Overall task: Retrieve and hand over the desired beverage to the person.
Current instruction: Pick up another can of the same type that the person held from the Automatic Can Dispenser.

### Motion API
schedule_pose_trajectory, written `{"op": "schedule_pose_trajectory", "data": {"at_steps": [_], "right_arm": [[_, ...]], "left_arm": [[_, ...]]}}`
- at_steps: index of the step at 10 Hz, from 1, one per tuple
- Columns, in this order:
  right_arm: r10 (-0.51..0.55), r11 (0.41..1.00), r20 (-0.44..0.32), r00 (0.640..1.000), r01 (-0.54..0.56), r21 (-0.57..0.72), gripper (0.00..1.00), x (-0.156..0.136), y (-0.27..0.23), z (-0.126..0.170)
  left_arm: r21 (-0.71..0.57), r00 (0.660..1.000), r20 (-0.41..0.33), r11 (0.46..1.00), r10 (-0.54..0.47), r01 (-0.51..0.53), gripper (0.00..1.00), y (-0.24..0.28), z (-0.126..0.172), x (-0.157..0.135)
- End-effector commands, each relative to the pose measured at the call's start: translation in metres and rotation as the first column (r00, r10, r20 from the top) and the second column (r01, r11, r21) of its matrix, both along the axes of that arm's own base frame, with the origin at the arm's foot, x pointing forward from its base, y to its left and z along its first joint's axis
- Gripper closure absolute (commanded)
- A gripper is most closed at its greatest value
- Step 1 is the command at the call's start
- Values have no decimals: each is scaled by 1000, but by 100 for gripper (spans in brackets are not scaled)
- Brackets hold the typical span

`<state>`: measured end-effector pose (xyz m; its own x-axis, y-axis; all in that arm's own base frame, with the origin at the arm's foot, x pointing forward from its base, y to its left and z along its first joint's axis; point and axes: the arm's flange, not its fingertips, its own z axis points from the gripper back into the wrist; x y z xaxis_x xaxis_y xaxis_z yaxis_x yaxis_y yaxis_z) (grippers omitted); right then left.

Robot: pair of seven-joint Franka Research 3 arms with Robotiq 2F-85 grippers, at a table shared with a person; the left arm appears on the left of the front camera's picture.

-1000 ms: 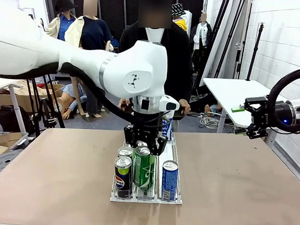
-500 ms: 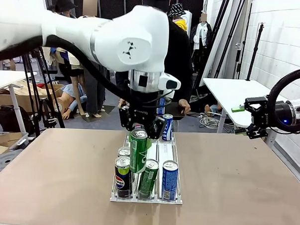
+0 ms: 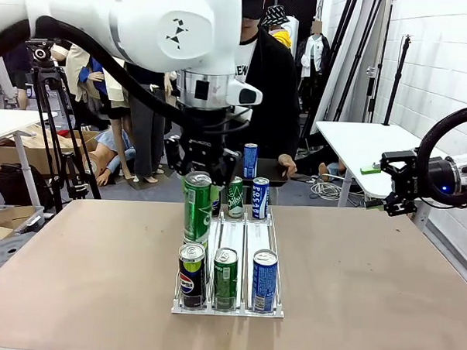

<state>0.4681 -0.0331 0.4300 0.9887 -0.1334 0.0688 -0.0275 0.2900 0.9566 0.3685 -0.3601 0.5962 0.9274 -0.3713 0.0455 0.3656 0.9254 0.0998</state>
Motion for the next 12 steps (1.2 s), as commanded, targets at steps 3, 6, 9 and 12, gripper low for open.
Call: {"op": "schedule_pose_trajectory", "data": {"at_steps": [3, 6, 9, 12], "right_arm": [[0, 1000, -4, 1000, 0, -9, 0, -1, 1, 1], [0, 1000, -4, 1000, 0, -9, 0, -1, 1, 1], [0, 1000, -4, 1000, 0, -9, 0, -1, 1, 1], [0, 1000, -4, 1000, 0, -9, 0, -1, 1, 1]], "left_arm": [[-27, 999, 3, 998, 49, -49, 100, 71, 41, 19], [-30, 996, -3, 995, 91, -91, 100, 132, 66, 17], [-78, 996, -23, 993, 82, -84, 100, 198, 65, 40], [-107, 994, -12, 989, 105, -105, 100, 219, 60, 76]]}}
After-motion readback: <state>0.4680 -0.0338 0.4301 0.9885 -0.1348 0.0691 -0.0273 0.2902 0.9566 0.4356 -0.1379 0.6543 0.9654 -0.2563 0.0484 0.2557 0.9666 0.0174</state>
